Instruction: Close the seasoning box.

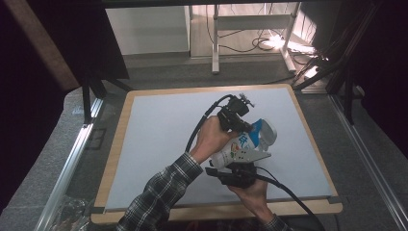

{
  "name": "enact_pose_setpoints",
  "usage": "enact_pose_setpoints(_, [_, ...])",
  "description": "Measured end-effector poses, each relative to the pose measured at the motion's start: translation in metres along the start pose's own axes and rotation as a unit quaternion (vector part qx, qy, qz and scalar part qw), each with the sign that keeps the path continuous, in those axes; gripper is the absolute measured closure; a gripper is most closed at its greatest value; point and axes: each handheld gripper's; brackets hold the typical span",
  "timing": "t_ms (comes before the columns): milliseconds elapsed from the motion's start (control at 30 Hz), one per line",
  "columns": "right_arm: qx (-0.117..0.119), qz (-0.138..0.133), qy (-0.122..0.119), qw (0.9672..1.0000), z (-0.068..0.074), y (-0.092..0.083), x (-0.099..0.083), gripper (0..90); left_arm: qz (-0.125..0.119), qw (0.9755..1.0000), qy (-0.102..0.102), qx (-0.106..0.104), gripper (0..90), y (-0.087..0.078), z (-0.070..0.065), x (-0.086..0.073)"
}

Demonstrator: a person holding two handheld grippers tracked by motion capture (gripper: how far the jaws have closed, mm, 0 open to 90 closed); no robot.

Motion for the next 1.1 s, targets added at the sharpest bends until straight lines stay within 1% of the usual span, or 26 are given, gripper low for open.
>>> enact_pose_setpoints(1100, [-0.001,-0.005,0.0,1.0,0.0008,-0.0004,0.0011,64.5,0.005,1.0,0.002,0.001,89.7,-0.0015,-0.0006,0.0023])
Point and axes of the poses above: each handheld gripper's, and its own axes: y roughly forward along the jaws, x roughly out of its top, z roughly to its left, and after that the axes turned 9 degrees about z, right-handed
